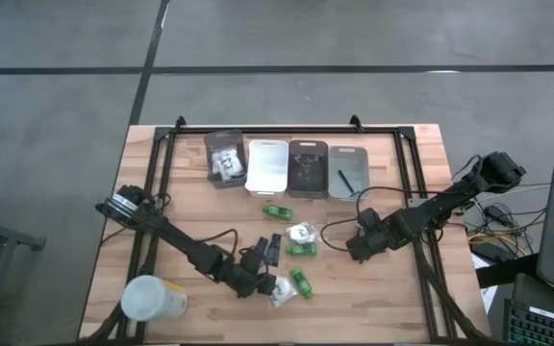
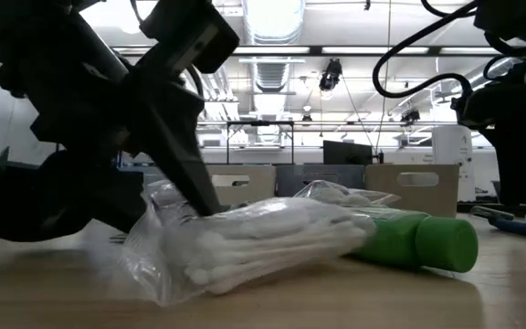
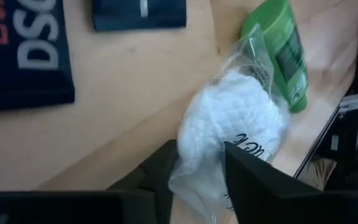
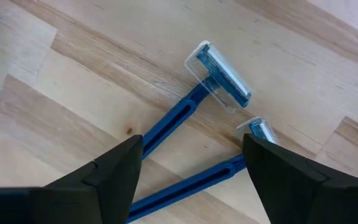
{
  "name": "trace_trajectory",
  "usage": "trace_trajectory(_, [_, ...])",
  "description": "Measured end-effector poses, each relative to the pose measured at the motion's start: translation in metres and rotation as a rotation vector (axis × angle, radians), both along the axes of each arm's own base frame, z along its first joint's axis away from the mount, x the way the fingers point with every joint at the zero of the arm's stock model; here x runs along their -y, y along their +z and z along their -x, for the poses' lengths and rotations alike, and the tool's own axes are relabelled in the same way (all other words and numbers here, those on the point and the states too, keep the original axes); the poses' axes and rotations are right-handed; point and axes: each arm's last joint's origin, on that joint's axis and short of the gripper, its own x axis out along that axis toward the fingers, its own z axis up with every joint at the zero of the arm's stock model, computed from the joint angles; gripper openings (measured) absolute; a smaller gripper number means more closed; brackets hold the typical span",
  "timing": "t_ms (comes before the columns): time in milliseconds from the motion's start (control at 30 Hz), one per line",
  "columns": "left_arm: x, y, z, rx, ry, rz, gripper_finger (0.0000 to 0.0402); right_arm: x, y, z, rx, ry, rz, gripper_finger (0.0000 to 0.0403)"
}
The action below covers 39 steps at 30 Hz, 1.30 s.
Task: Pick & Place Travel size toiletries
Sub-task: Put the bottom cotton pack into the left black bin
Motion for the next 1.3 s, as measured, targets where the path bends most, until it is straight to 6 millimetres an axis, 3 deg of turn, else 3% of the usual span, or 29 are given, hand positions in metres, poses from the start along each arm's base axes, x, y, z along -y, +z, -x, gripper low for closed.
trace_trajectory(200, [0.001,0.006,-0.003,0.042,-0.09,-0.015,0.0068,0.001,-0.002,0.001,-0.007,0.017,0.01,0.0254])
trace_trajectory(433, [-0.022,0.04,0.004,-0.011,-0.116,-0.157,0.0007,0.002,-0.006,0.005,-0.025,0.017,0.019,0.024])
trace_trajectory(533, [-0.046,0.066,0.015,-0.042,-0.053,-0.272,0.0005,0.003,-0.007,0.006,-0.028,0.016,0.02,0.0236])
trace_trajectory(733, [-0.102,0.142,0.049,-0.063,0.124,-0.581,0.0003,0.003,-0.007,0.006,-0.029,0.017,0.015,0.023])
trace_trajectory(867, [-0.149,0.191,0.082,-0.215,0.195,-0.828,0.0002,0.003,-0.007,0.006,-0.03,0.013,0.012,0.0238])
trace_trajectory(967, [-0.188,0.213,0.101,-0.355,0.198,-0.919,0.0001,0.003,-0.007,0.006,-0.029,0.01,0.011,0.0247])
trace_trajectory(1133, [-0.245,0.221,0.107,-0.463,0.064,-0.973,0.0001,0.003,-0.008,0.006,-0.031,0.013,0.013,0.0263])
trace_trajectory(1300, [-0.288,0.194,0.1,-0.543,-0.17,-0.884,0.0001,0.003,-0.009,0.007,-0.026,-0.062,0.001,0.0276])
